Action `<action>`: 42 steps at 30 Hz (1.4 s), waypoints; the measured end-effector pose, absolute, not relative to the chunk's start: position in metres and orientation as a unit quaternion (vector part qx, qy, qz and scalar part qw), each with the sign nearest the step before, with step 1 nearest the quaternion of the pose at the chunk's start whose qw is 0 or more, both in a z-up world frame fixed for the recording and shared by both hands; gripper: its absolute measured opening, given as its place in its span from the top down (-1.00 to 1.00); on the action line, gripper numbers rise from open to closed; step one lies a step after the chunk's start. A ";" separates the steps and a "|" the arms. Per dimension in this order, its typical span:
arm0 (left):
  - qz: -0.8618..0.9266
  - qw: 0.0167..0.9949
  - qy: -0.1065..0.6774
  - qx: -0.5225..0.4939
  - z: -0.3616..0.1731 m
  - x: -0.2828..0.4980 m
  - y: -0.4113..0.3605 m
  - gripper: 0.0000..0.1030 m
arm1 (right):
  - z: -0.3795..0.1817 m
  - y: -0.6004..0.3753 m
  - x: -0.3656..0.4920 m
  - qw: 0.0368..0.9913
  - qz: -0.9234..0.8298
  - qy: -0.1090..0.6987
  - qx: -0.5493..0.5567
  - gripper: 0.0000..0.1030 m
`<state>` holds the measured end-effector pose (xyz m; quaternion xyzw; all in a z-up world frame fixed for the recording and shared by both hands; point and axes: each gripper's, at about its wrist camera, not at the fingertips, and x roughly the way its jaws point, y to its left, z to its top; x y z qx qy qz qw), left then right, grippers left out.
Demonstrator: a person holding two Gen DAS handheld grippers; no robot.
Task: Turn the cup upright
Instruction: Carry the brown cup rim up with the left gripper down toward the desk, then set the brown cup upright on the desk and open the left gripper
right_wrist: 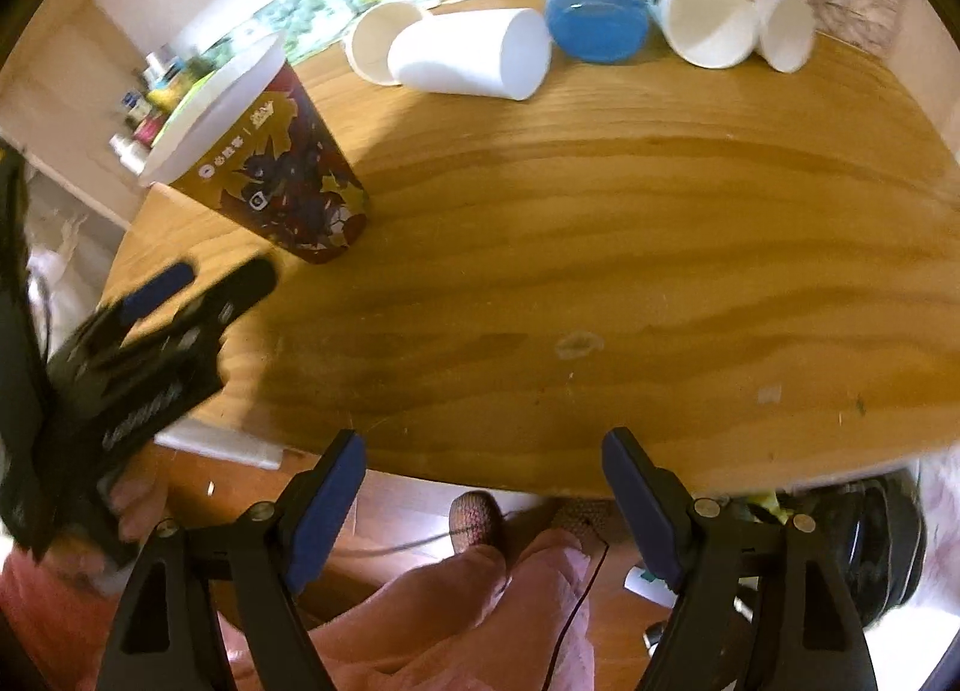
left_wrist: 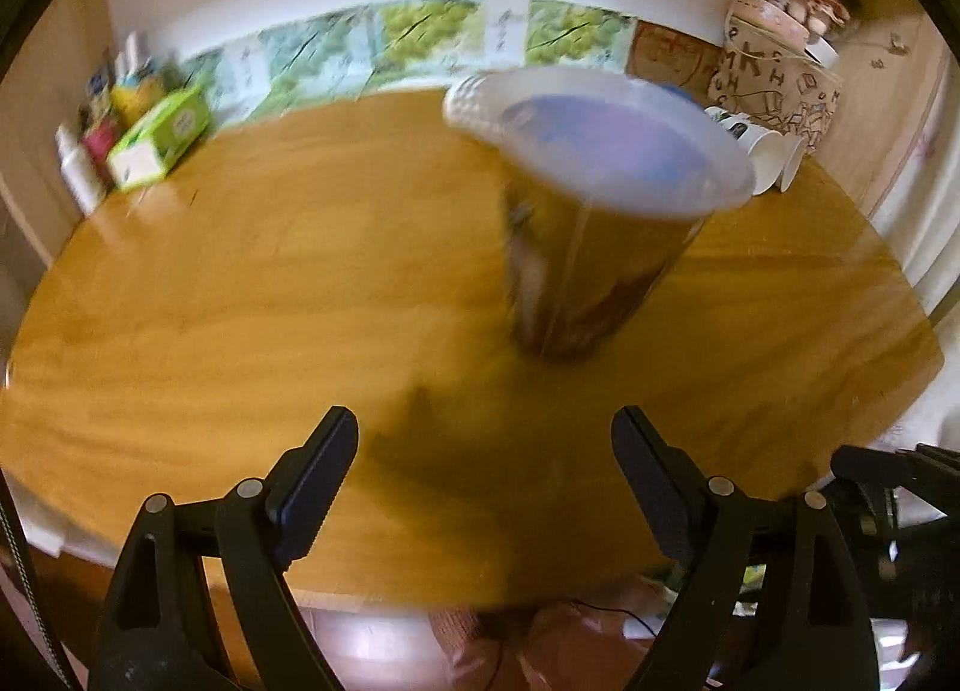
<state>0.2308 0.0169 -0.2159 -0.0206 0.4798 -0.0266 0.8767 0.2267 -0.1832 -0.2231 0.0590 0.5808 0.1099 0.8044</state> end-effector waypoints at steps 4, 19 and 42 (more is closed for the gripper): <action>-0.027 0.866 0.499 -0.034 -0.213 0.211 0.039 -0.73 | -0.225 -0.177 0.215 0.812 0.069 0.571 0.094 -0.59; 0.018 0.874 0.481 -0.066 -0.146 0.188 0.113 -0.73 | -0.161 -0.153 0.176 0.855 0.042 0.497 0.143 -0.66; 0.024 0.927 0.362 -0.095 -0.008 0.109 0.038 -0.73 | -0.008 -0.172 0.102 0.920 0.107 0.352 0.137 -0.99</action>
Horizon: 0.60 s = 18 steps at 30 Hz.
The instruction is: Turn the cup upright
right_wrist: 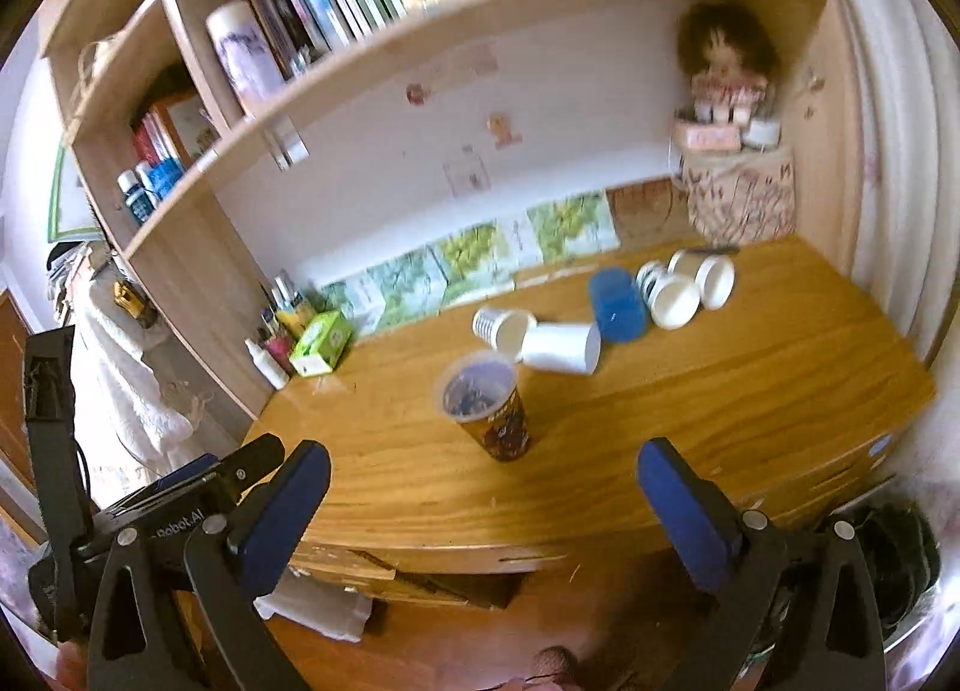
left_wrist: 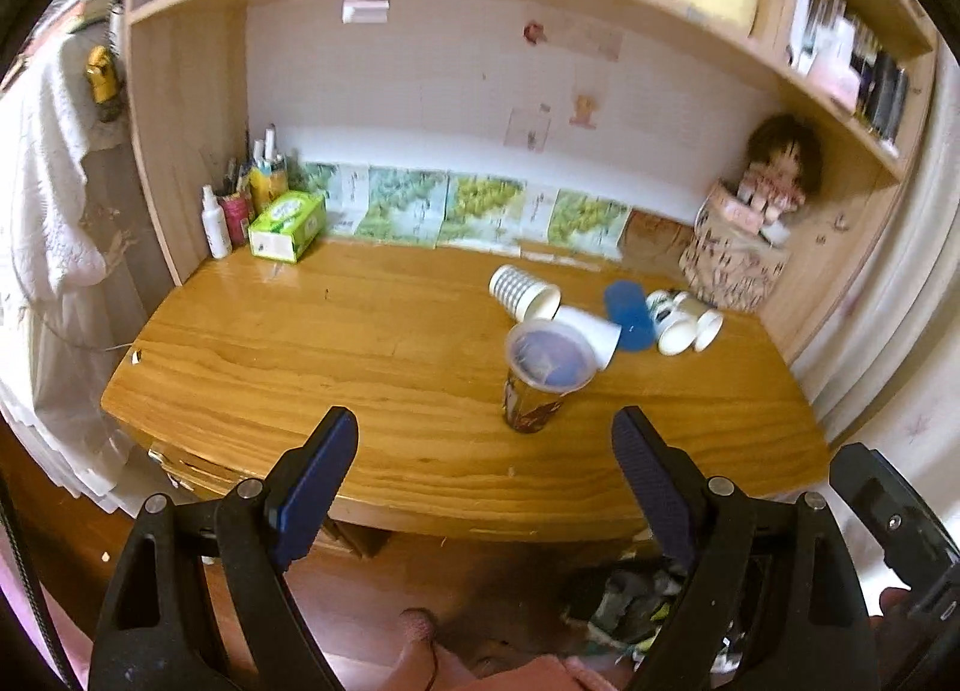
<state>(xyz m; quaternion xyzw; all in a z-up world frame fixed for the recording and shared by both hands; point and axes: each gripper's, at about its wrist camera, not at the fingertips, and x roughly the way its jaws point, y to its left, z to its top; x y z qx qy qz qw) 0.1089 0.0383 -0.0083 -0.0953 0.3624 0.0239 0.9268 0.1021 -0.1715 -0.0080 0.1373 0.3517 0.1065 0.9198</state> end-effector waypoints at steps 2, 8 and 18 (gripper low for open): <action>0.033 0.931 0.351 -0.091 -0.005 0.100 0.031 -0.73 | -0.003 -0.175 0.093 0.927 0.099 0.337 0.128 -0.99; 0.045 0.953 0.293 -0.066 0.002 0.072 0.007 -0.90 | 0.006 -0.189 0.066 0.945 0.086 0.296 0.112 -1.00; 0.049 0.975 0.211 -0.044 0.020 0.046 -0.012 -0.99 | 0.017 -0.213 0.041 0.963 0.060 0.232 0.119 -0.99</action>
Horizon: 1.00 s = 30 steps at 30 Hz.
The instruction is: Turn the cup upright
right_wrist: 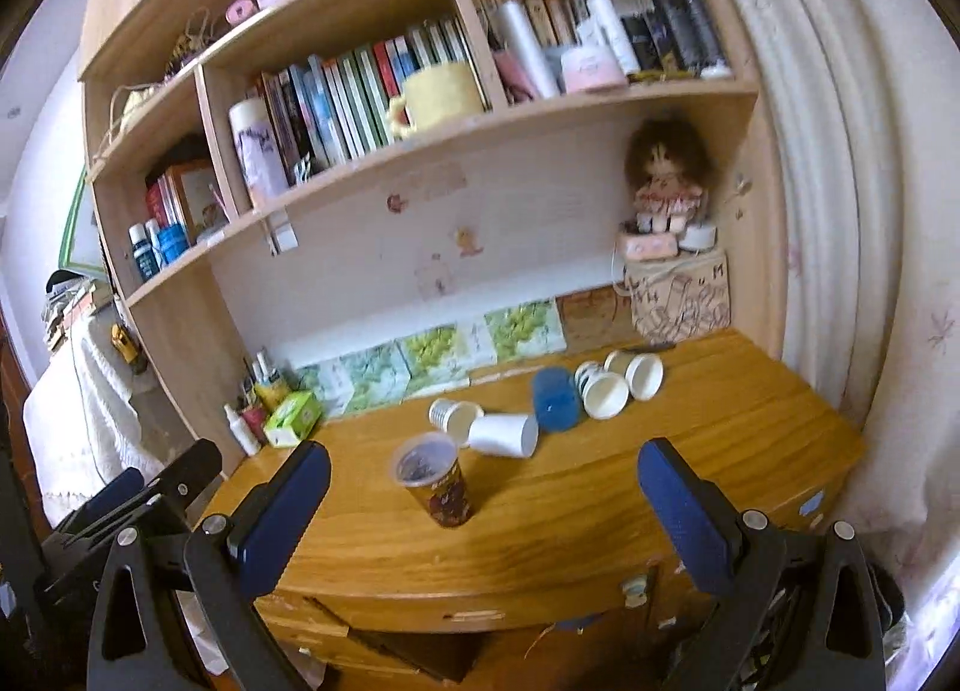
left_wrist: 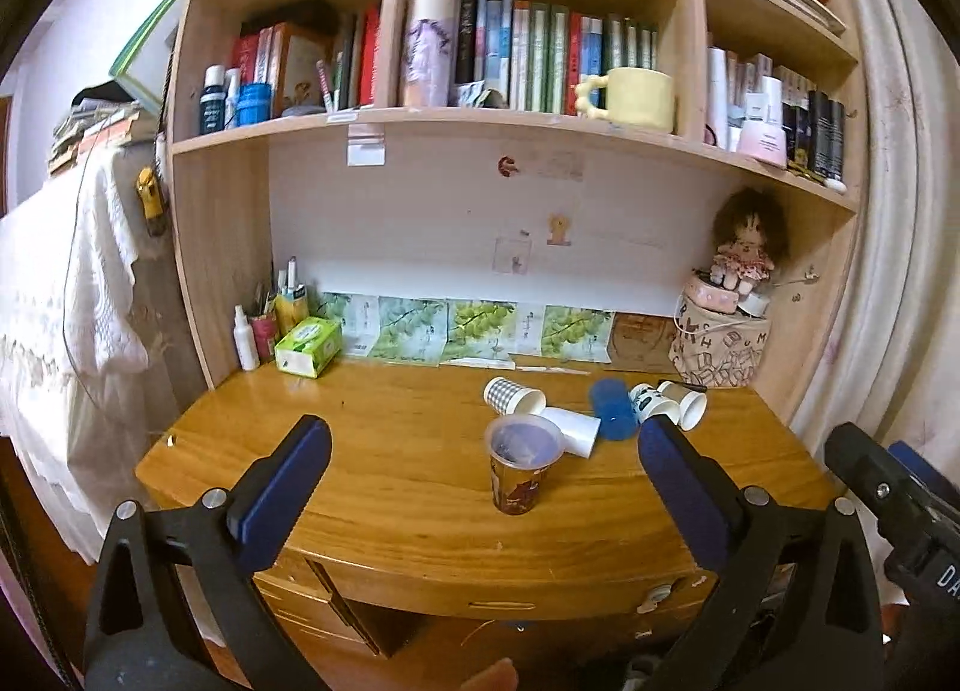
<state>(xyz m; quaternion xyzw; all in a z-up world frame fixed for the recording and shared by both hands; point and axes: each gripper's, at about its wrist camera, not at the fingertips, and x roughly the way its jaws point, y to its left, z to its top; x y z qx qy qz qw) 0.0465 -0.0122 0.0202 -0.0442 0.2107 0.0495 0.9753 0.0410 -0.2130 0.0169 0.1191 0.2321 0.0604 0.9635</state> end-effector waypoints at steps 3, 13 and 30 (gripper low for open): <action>0.048 0.976 0.207 -0.041 0.021 0.046 -0.015 -0.99 | 0.019 -0.210 0.038 0.966 0.062 0.226 0.109 -0.99; 0.055 0.975 0.208 -0.045 0.020 0.044 -0.018 -0.99 | 0.018 -0.210 0.035 0.967 0.063 0.228 0.096 -0.99; 0.053 0.973 0.221 -0.043 0.016 0.047 -0.021 -0.99 | 0.012 -0.215 0.041 0.960 0.070 0.251 0.098 -1.00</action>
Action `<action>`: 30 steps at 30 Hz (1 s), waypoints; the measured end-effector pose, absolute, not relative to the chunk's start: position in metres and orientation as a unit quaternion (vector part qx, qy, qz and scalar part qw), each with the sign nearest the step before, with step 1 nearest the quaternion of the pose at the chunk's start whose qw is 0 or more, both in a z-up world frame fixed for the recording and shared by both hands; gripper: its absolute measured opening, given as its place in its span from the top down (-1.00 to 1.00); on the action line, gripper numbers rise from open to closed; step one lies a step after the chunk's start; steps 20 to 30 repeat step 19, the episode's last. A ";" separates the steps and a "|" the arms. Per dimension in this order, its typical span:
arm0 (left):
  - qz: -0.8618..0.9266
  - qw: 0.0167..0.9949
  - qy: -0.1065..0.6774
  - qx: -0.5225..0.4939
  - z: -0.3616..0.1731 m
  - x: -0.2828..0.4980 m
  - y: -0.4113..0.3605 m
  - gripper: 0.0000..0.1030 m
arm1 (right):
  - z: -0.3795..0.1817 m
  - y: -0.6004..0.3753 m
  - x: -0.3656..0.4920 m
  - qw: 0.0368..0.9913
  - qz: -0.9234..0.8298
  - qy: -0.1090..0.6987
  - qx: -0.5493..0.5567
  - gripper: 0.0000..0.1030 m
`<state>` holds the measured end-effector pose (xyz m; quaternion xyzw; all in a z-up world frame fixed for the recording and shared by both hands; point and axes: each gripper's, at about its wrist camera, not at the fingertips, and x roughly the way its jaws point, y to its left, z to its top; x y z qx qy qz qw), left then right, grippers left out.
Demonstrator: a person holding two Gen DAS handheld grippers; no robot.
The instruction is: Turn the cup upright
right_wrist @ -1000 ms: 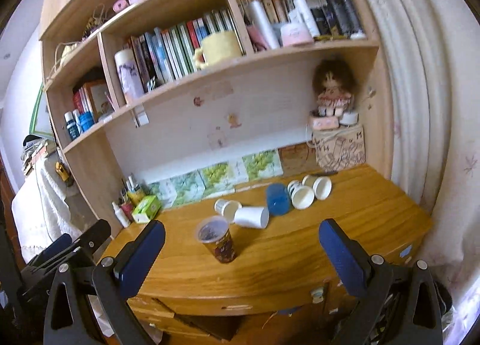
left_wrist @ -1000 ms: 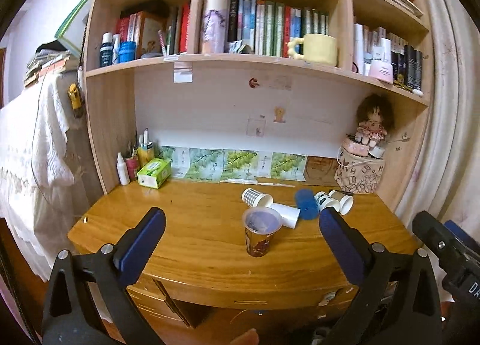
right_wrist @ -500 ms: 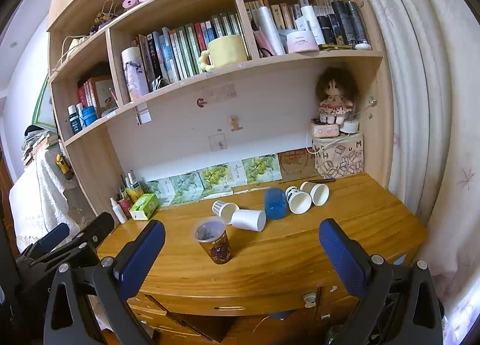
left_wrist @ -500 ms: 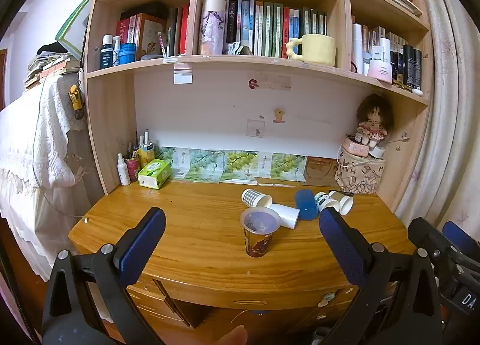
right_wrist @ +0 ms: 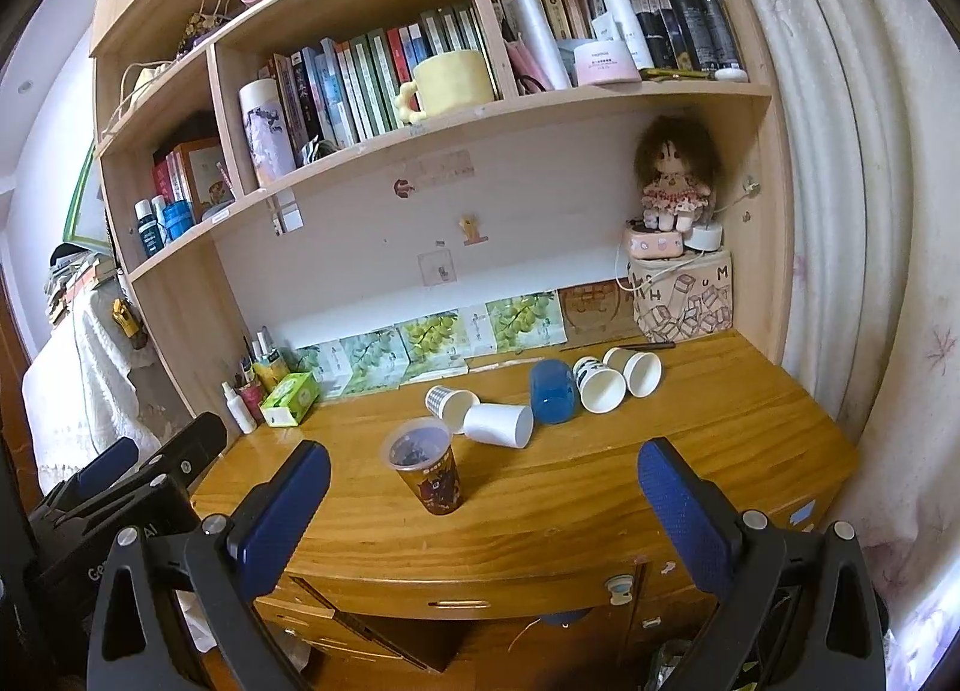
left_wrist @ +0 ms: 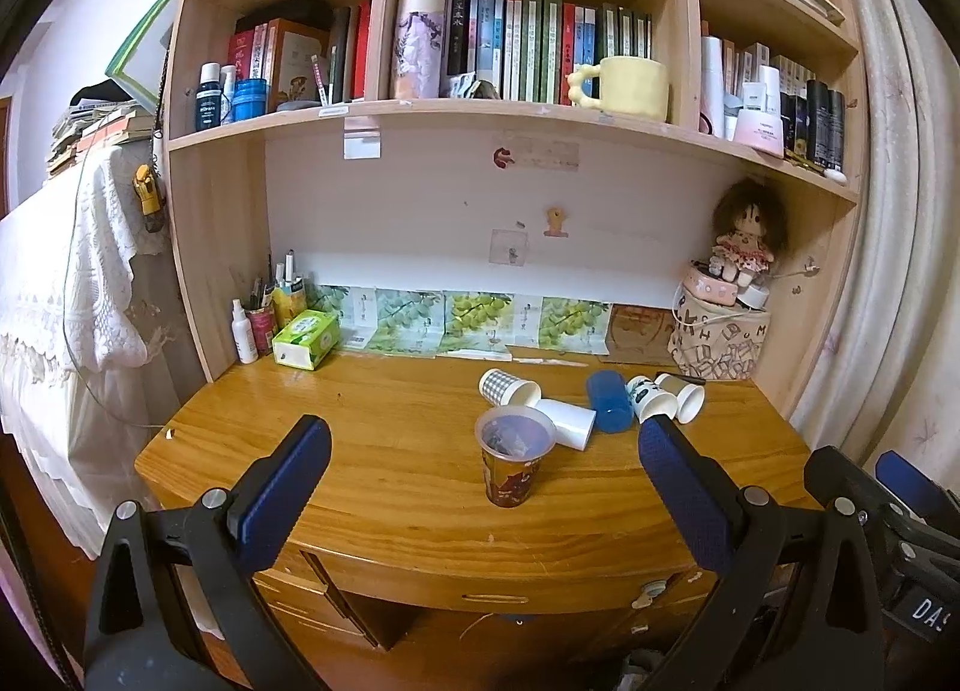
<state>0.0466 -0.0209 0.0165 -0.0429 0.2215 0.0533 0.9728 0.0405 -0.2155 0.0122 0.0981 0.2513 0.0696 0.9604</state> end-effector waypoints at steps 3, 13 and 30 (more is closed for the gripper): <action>0.051 0.972 0.225 -0.041 0.016 0.048 -0.025 -0.99 | 0.011 -0.217 0.041 0.959 0.068 0.255 0.102 -0.99; 0.049 0.971 0.230 -0.036 0.015 0.047 -0.032 -0.99 | 0.008 -0.223 0.040 0.956 0.065 0.263 0.109 -0.99; 0.050 0.970 0.236 -0.034 0.014 0.046 -0.037 -0.99 | 0.006 -0.225 0.041 0.954 0.067 0.272 0.112 -1.00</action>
